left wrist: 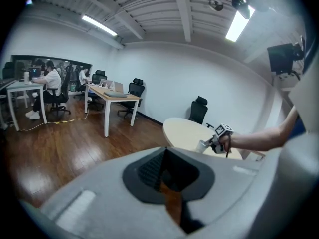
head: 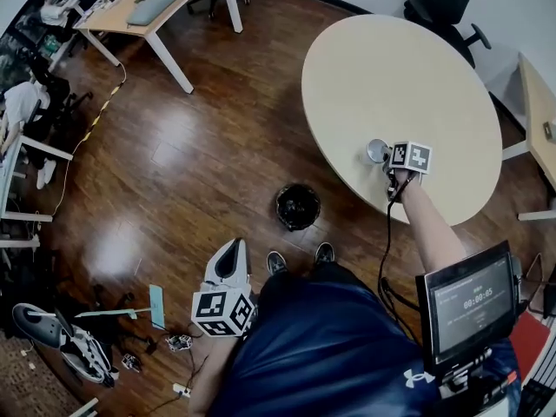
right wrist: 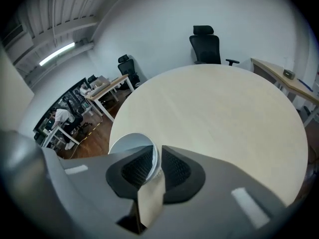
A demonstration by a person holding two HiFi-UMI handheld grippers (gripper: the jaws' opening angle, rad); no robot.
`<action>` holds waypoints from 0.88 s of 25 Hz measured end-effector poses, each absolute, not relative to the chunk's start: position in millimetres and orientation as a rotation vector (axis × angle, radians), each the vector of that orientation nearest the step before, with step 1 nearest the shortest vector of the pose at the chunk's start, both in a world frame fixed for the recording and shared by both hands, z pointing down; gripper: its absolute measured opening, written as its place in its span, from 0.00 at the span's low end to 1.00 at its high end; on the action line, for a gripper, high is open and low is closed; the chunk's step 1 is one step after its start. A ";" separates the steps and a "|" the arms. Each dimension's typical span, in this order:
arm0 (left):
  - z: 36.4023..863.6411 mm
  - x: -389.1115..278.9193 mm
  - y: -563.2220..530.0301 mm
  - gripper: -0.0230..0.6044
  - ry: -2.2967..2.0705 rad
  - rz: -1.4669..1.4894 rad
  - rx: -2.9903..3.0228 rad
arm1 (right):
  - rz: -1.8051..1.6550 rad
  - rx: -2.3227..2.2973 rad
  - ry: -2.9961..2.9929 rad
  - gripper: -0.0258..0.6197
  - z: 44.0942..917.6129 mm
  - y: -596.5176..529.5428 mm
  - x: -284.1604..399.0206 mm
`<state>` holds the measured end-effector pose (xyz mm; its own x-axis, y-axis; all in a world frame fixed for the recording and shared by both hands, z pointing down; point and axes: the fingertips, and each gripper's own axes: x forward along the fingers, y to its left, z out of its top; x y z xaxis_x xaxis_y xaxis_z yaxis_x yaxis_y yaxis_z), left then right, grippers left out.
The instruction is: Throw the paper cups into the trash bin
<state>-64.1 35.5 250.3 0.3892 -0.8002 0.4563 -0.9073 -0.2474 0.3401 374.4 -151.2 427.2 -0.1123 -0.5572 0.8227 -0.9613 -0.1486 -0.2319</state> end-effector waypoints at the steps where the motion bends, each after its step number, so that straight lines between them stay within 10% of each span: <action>1: 249.9 -64.8 37.1 0.04 -1.462 0.253 2.092 | 1.171 1.702 -1.674 0.12 425.7 -151.9 373.4; 22: 270.6 -41.5 13.8 0.04 -1.360 0.236 2.131 | 0.989 1.292 -2.055 0.11 379.4 -124.2 217.1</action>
